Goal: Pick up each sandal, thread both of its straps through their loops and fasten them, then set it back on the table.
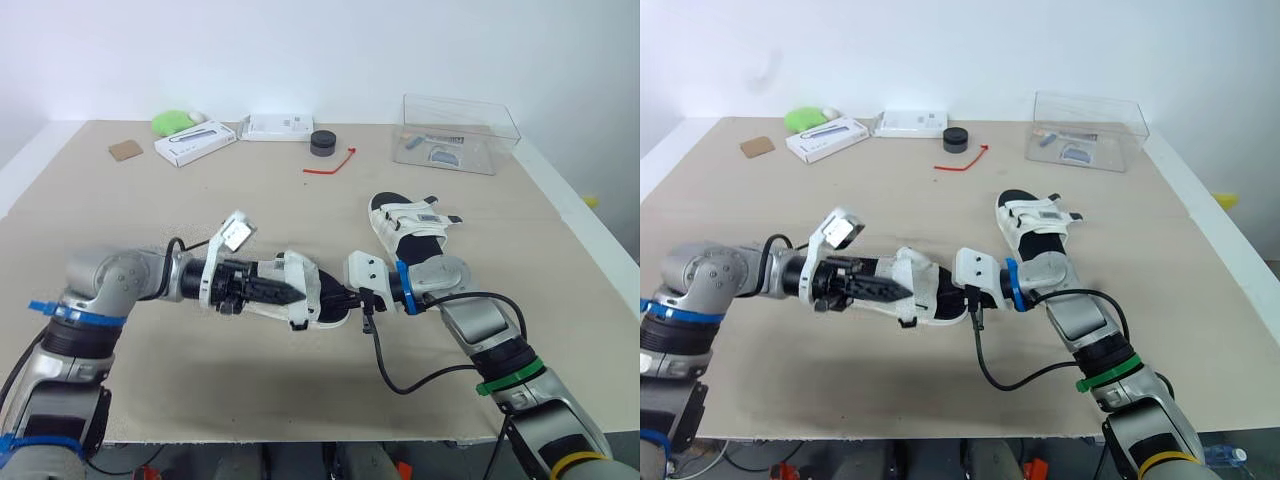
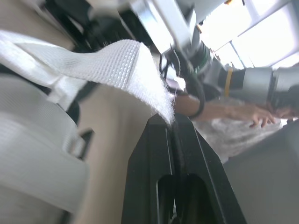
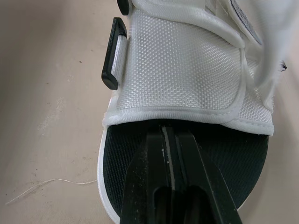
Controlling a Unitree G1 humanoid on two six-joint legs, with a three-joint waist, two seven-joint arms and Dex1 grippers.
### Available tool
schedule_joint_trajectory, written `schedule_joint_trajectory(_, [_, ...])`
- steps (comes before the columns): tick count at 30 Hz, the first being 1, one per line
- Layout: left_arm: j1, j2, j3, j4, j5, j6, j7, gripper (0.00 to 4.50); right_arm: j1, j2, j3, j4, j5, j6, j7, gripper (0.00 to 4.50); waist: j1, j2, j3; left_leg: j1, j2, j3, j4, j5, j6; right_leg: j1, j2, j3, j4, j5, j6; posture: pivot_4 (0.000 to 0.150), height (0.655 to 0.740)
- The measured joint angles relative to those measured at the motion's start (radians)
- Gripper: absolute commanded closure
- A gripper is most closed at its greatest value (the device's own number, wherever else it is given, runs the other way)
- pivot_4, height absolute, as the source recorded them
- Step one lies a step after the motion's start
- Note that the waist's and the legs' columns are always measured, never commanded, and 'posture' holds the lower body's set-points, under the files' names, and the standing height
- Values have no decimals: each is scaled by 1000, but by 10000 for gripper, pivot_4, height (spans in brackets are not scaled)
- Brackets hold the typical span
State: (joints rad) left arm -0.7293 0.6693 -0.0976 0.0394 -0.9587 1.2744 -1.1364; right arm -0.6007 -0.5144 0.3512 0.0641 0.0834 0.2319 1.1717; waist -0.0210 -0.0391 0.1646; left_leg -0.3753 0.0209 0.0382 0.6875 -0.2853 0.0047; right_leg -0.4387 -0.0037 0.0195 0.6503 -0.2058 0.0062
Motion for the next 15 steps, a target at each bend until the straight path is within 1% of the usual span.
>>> schedule_joint_trajectory(3, [-39, 2, -35, 69, 56, -49, -50, 44791, -1, 0, 0, 1, 0, -2, 0, 45000, 0, 0, 0, 0, 0, 0, 0, 0, 0, 0, 0, 0, 0, 0, -1, 1500, 7400])
schedule_joint_trajectory(5, [-90, -6, -61, 158, 107, -90, -79, 44791, -2, -1, 0, 3, -2, -2, -1, 45000, 0, 0, 0, 0, 0, 0, 0, 0, 0, 0, 0, 0, 0, 0, 0, 1500, 7400])
schedule_joint_trajectory(10, [-195, -51, -107, 345, 225, -194, -165, 44791, -1, 0, 0, 0, -2, -1, -6, 45000, 0, 0, 0, -1, -2, 0, 0, 0, 0, 0, 0, 0, 0, 0, 0, 1500, 7400])
schedule_joint_trajectory(12, [-206, -67, -136, 386, 263, -224, -207, 44791, 1, 0, 0, -5, -1, -1, -13, 45000, -2, 0, 0, -1, -1, 1, 0, -1, 1, -1, 0, 1, 0, 1, -2, 1500, 7400])
schedule_joint_trajectory(15, [-216, -74, -154, 411, 285, -227, -253, 44791, 3, -2, 0, -11, -1, 0, -18, 45000, -3, 0, 0, -3, -1, 0, 0, -1, 2, -2, 0, 0, 0, 1, -3, 1500, 7400])
